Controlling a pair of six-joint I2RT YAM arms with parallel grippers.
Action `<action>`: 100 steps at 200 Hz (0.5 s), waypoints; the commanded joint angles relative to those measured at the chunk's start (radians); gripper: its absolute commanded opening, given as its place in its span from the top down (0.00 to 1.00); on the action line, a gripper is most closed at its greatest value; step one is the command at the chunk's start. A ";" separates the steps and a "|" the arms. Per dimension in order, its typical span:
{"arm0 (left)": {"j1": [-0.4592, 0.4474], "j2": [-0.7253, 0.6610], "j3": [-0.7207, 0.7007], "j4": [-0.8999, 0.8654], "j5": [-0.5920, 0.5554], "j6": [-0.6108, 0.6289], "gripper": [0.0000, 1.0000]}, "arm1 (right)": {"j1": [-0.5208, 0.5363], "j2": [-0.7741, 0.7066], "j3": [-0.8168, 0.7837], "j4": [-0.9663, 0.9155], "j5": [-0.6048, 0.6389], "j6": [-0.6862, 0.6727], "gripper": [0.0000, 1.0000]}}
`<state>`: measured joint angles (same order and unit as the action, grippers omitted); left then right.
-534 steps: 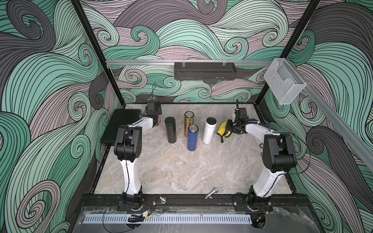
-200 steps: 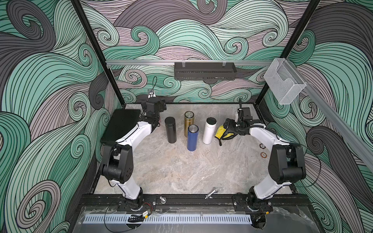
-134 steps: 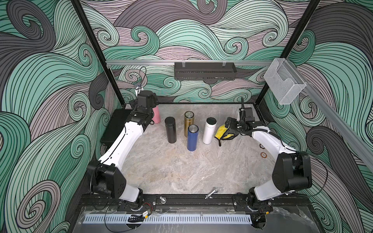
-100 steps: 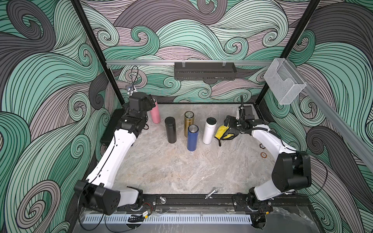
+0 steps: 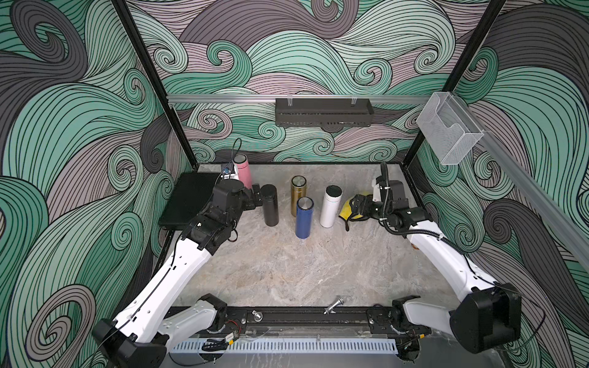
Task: Wipe the surface of the thermos
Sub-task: Pick up the thermos from the center of the board.
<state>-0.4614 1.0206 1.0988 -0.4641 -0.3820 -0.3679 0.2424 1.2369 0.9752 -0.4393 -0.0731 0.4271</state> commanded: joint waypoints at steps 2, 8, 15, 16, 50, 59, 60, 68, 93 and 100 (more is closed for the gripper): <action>-0.010 0.009 -0.014 0.035 0.098 -0.020 0.01 | 0.003 0.011 0.013 0.033 -0.044 0.019 0.01; -0.013 0.014 -0.022 0.049 0.115 -0.023 0.01 | 0.002 0.021 0.025 0.022 -0.047 0.016 0.01; -0.018 0.019 -0.039 0.082 0.133 -0.019 0.01 | 0.003 0.025 0.030 0.021 -0.047 0.013 0.01; -0.018 0.019 -0.042 0.088 0.134 -0.017 0.01 | 0.003 0.024 0.031 0.022 -0.047 0.013 0.01; -0.026 0.057 -0.095 0.220 0.192 0.024 0.01 | 0.003 0.036 0.052 0.002 -0.035 -0.013 0.01; -0.027 0.079 -0.095 0.232 0.193 0.032 0.01 | 0.002 0.032 0.046 0.006 -0.036 -0.017 0.01; -0.028 0.082 -0.096 0.234 0.195 0.034 0.01 | 0.003 0.031 0.045 0.007 -0.035 -0.016 0.01; -0.029 0.096 -0.106 0.255 0.200 0.044 0.01 | 0.000 0.026 0.039 0.011 -0.030 -0.016 0.01; -0.045 0.113 -0.200 0.387 0.195 0.079 0.01 | -0.001 0.015 0.027 0.015 -0.029 -0.025 0.01; -0.047 0.115 -0.228 0.422 0.183 0.089 0.01 | -0.001 0.016 0.025 0.015 -0.029 -0.029 0.01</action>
<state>-0.4934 1.1240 0.9398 -0.1989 -0.2073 -0.3351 0.2420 1.2663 0.9993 -0.4267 -0.1055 0.4194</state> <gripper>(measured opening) 0.987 0.989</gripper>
